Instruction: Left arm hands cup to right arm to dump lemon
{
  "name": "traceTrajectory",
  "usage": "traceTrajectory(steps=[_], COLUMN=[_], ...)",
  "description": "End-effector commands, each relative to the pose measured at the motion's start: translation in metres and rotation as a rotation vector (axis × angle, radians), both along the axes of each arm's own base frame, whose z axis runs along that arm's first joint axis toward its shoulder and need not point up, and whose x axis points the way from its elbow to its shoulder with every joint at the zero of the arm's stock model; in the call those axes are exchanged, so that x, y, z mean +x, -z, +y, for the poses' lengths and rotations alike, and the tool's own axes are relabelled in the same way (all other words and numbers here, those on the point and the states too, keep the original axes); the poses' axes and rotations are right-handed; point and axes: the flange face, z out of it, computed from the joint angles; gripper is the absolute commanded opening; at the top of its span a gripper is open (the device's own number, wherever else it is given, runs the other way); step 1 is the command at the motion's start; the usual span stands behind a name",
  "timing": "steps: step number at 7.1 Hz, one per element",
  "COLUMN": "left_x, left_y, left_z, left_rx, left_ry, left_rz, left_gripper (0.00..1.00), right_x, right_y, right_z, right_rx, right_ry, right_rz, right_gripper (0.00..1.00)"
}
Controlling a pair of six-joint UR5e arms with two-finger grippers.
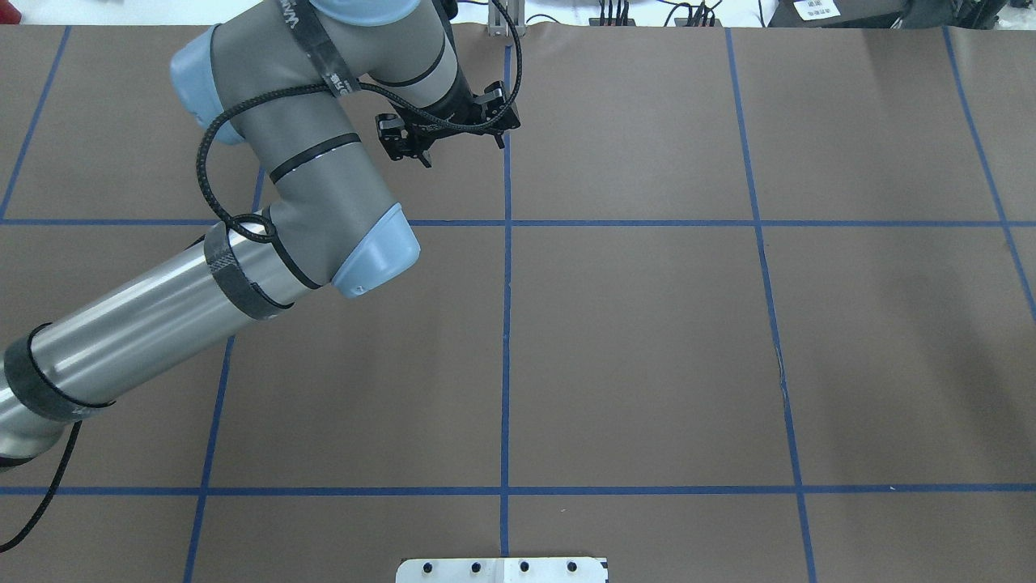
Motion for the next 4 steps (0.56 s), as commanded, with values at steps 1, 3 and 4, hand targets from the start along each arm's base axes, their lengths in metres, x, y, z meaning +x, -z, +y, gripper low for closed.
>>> traceTrajectory(steps=[1, 3, 4], left_x=[-0.002, -0.014, -0.018], left_y=[-0.001, -0.005, -0.008], left_z=[-0.003, -0.016, -0.021], left_rx=[-0.002, -0.013, -0.019], left_ry=[0.004, 0.031, 0.037], left_rz=[0.001, -0.003, -0.005], left_gripper=[1.00, 1.00, 1.00], right_x=[-0.058, -0.164, -0.223], right_y=[0.061, 0.099, 0.133], right_z=[-0.069, -0.089, -0.094], right_rx=[0.001, 0.035, 0.035], right_ry=[0.038, 0.008, -0.001], right_rz=[0.167, 0.307, 0.380], right_gripper=[0.23, 0.23, 0.23])
